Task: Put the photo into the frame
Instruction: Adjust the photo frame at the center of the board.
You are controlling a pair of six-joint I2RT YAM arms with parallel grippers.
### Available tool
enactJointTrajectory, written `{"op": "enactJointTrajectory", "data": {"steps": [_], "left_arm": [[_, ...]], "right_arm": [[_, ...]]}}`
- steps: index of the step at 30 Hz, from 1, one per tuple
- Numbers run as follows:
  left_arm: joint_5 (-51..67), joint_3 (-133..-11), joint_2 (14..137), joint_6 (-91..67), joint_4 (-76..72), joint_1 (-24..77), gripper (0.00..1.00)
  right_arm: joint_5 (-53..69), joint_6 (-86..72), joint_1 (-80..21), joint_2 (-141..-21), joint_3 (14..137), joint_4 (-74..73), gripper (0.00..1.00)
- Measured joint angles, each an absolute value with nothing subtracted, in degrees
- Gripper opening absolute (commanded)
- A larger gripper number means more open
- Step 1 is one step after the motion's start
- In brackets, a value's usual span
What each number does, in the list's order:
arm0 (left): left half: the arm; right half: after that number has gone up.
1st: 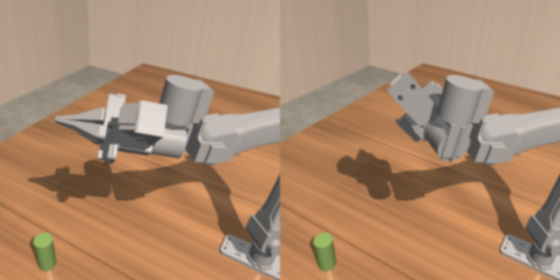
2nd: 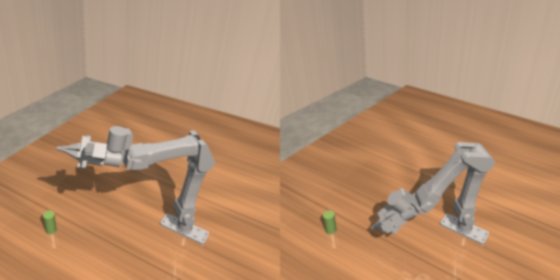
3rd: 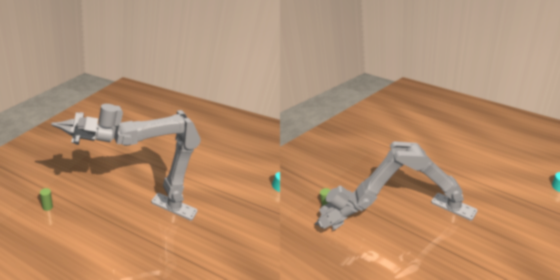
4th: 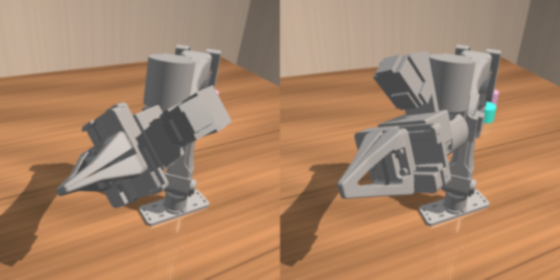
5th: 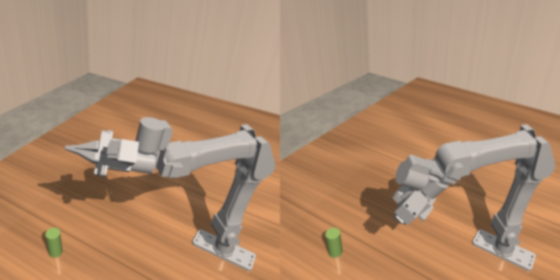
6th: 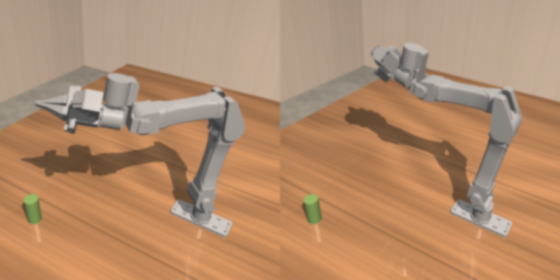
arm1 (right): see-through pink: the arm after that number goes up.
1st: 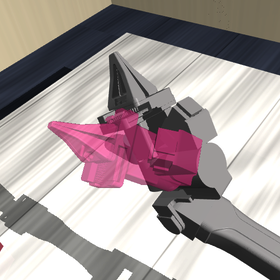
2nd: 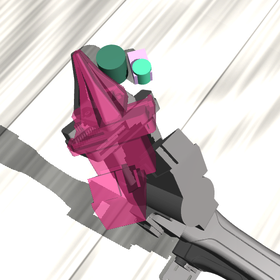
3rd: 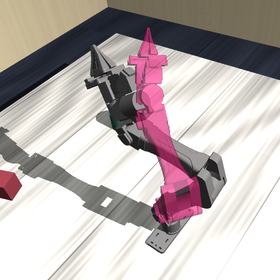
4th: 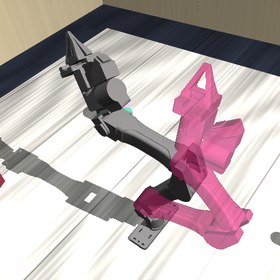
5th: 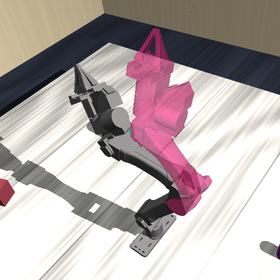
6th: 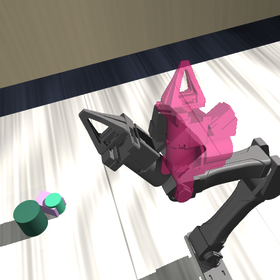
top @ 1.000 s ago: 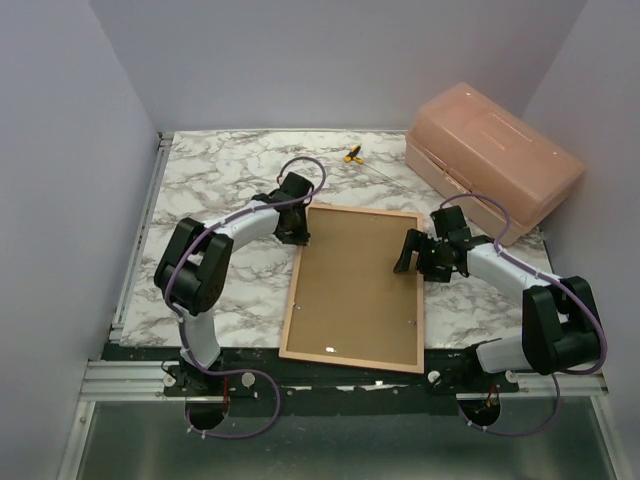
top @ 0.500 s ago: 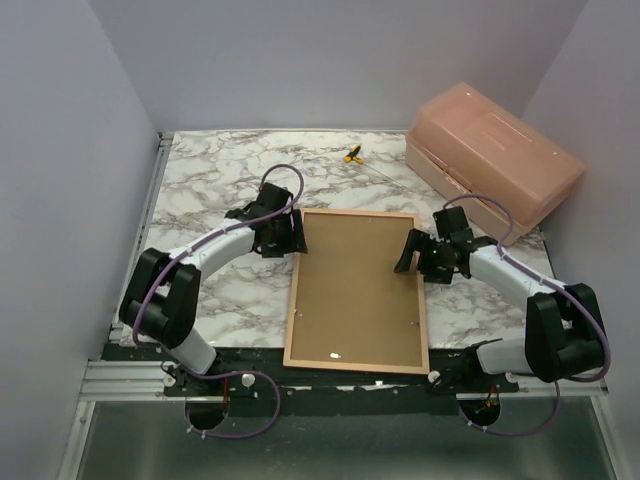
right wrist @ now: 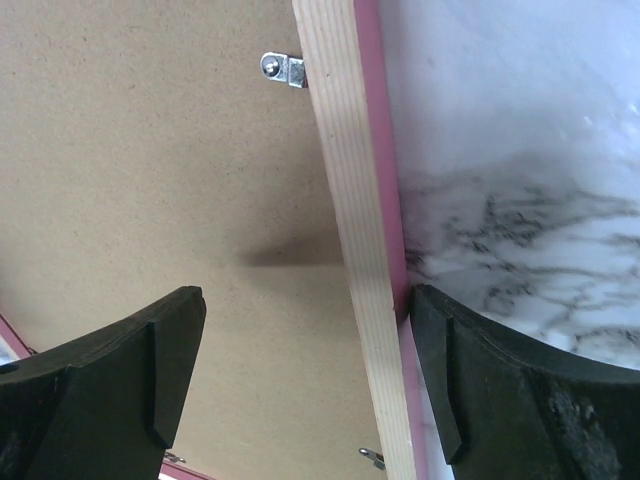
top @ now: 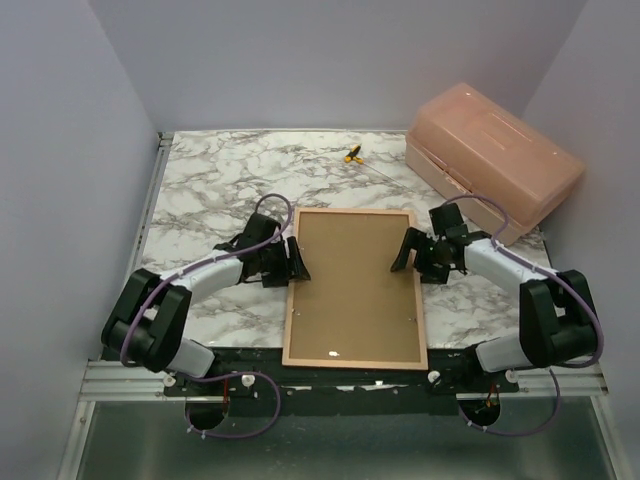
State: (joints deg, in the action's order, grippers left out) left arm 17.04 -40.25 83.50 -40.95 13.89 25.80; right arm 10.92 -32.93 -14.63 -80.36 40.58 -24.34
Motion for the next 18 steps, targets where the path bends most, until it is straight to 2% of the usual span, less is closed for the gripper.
{"op": "enactJointTrajectory", "data": {"steps": [10, 18], "left_arm": [[17.0, -31.0, 75.2, -44.5, 6.8, 29.7, 0.64], [19.7, -24.1, 66.7, -52.6, 7.6, 35.8, 0.64]], "right_arm": [[6.7, -30.3, -17.8, -97.7, 59.3, -29.7, 0.91], [7.2, -28.5, -23.4, -120.7, 90.7, -30.6, 0.92]]}}
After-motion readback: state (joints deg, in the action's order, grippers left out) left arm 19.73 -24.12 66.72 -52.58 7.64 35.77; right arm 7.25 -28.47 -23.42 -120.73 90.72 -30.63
